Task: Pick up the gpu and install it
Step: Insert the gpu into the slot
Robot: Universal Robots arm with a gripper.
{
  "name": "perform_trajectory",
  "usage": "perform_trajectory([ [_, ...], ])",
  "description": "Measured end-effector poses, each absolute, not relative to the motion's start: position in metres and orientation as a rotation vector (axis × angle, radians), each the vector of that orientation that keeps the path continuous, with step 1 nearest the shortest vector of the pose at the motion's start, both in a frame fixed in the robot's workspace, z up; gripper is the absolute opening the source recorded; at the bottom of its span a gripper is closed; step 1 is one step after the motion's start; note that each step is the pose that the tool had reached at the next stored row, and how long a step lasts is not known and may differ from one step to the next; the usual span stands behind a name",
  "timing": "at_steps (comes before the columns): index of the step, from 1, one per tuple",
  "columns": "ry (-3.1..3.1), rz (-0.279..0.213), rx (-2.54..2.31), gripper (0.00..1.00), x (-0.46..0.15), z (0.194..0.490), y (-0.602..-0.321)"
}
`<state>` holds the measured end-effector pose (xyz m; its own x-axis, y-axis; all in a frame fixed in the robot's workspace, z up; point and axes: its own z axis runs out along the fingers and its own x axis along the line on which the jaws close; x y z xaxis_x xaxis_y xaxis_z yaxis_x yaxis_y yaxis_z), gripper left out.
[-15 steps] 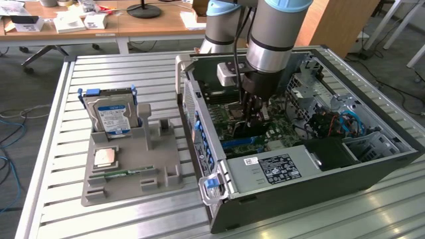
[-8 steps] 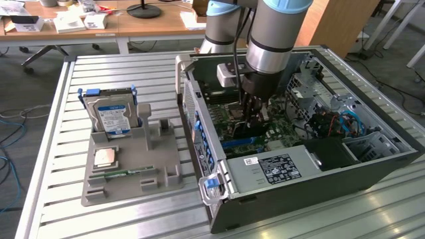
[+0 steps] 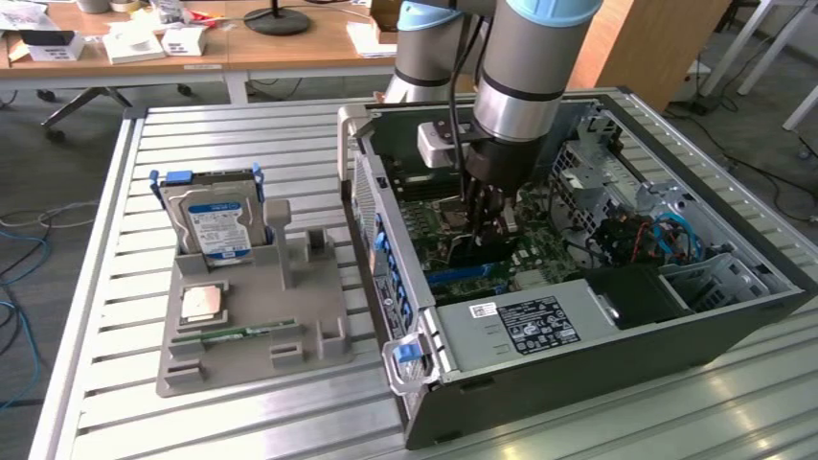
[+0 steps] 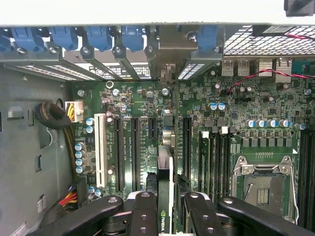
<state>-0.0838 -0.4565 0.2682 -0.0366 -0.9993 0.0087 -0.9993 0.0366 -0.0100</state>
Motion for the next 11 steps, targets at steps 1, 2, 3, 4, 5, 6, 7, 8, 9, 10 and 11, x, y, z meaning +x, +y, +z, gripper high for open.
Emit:
perform_trajectory([
  [1, 2.261, -0.021, -2.18, 0.26, -0.0837, 0.2682, -0.4566],
  [2, 2.261, -0.021, -2.18, 0.26, -0.0836, 0.2682, -0.4566],
  [3, 2.261, -0.02, -2.18, 0.26, -0.0835, 0.2682, -0.4567],
  [4, 2.261, -0.02, -2.18, 0.26, -0.0834, 0.2682, -0.4567],
  [5, 2.261, -0.02, -2.18, 0.26, -0.0832, 0.2682, -0.4567],
  [6, 2.26, -0.019, -2.179, 0.26, -0.083, 0.2683, -0.4567],
  [7, 2.26, -0.017, -2.179, 0.26, -0.0829, 0.2683, -0.4568],
  [8, 2.259, -0.016, -2.178, 0.26, -0.0827, 0.2682, -0.4568],
  [9, 2.259, -0.016, -2.178, 0.26, -0.0827, 0.2682, -0.4568],
  [10, 2.259, -0.015, -2.178, 0.26, -0.0826, 0.2682, -0.4568],
  [11, 2.259, -0.015, -2.178, 0.26, -0.0826, 0.2682, -0.4571],
])
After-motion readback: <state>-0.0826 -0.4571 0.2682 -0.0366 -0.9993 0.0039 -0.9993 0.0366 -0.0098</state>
